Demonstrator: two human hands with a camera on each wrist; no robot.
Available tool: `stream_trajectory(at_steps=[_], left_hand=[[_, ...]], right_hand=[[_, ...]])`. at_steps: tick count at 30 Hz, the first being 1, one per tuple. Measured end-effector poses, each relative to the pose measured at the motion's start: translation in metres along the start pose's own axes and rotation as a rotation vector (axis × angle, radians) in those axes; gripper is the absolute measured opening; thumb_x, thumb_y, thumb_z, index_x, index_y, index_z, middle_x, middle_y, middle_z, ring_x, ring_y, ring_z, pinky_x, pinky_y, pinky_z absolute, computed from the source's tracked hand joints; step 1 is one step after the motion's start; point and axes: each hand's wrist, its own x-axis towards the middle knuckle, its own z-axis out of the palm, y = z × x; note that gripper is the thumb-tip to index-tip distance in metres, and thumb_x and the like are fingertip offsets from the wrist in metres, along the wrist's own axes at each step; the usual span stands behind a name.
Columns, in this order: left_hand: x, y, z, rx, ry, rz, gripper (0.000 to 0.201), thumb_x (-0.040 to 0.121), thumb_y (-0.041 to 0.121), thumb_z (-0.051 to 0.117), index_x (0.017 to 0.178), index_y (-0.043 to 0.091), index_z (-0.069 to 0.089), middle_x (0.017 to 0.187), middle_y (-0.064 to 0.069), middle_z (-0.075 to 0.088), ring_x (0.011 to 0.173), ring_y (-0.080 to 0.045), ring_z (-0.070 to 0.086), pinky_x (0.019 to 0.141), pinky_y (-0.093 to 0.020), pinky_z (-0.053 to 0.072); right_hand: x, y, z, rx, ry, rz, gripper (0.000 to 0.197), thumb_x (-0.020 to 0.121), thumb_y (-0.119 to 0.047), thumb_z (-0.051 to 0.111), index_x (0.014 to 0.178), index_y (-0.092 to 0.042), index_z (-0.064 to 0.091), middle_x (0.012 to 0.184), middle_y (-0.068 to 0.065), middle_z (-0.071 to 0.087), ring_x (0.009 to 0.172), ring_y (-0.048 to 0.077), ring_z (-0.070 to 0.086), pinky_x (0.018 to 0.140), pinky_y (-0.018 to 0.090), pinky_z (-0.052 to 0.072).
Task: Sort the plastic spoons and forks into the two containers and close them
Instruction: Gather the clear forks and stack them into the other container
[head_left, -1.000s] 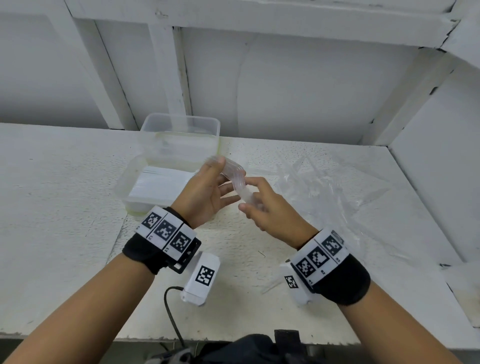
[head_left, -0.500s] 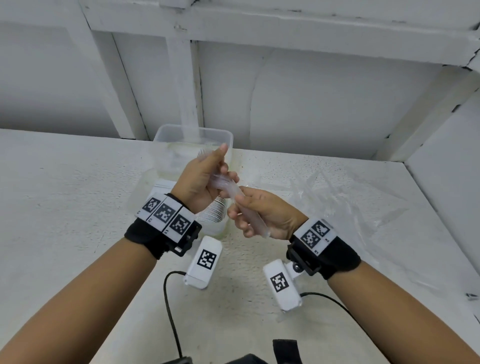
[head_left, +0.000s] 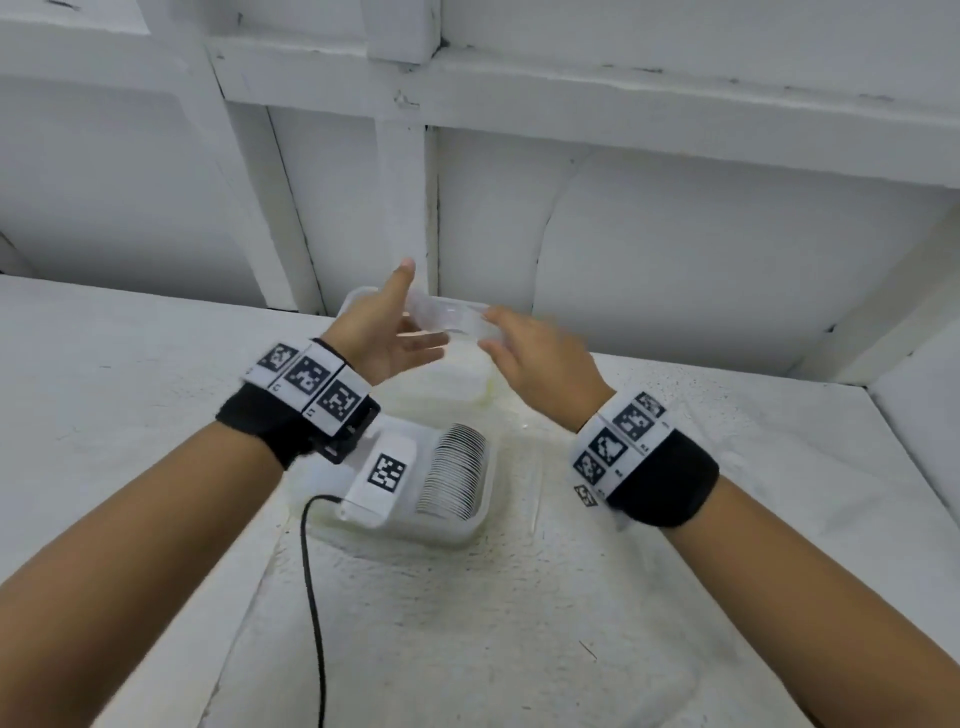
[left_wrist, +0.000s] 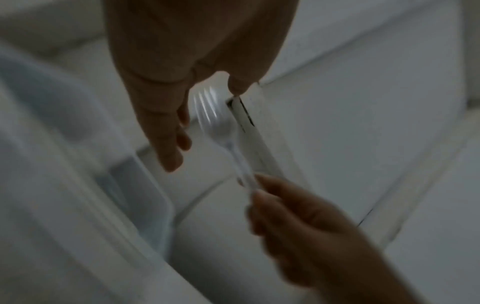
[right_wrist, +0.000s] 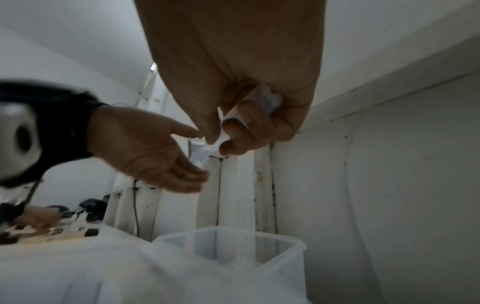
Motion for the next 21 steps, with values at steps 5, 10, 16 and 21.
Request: stream_trajectory(at_steps=[5,10,16,21], left_hand=[[0.035,0.035,-0.05,0.647,0.164,0.113,0.045,0.098,0.041,0.04,0.123,0.004,0.049,0.102,-0.008,0.056,0.093,-0.022,0.054,0.088,-0.038,0.047],[0.068,0.038,-0.082,1.206,0.181,0.026,0.035,0.095,0.029,0.047,0.106,-0.002,0.059,0.102,-0.016,0.061,0.095,-0.03,0.058,0.086,-0.037,0.049],[0.09,0.022,-0.09,1.209,0.108,-0.148,0.028,0.096,0.019,0.049,0.104,-0.006,0.056,0.099,-0.019,0.064,0.076,-0.029,0.063,0.072,-0.037,0.053],[0.098,0.016,-0.094,1.174,0.134,-0.121,0.022,0.093,0.01,0.049,0.104,-0.006,0.06,0.099,-0.023,0.068,0.09,-0.034,0.068,0.086,-0.043,0.055]], right_hand=[[0.058,0.011,-0.005,-0.08,-0.128,0.03,0.033,0.099,-0.029,0.039,0.127,-0.014,0.048,0.112,0.012,0.063,0.098,0.03,0.058,0.073,0.034,0.041],[0.107,0.012,0.022,-0.221,-0.294,-0.02,0.031,0.098,-0.029,0.037,0.121,-0.012,0.051,0.111,0.011,0.061,0.087,0.025,0.055,0.067,0.03,0.036],[0.138,0.013,0.069,-0.239,-0.417,-0.048,0.038,0.098,-0.029,0.038,0.133,-0.017,0.043,0.13,0.01,0.055,0.113,0.031,0.054,0.092,0.037,0.045],[0.145,0.014,0.095,-0.198,-0.5,0.004,0.037,0.095,-0.024,0.043,0.131,-0.016,0.044,0.126,0.009,0.057,0.11,0.03,0.055,0.093,0.038,0.046]])
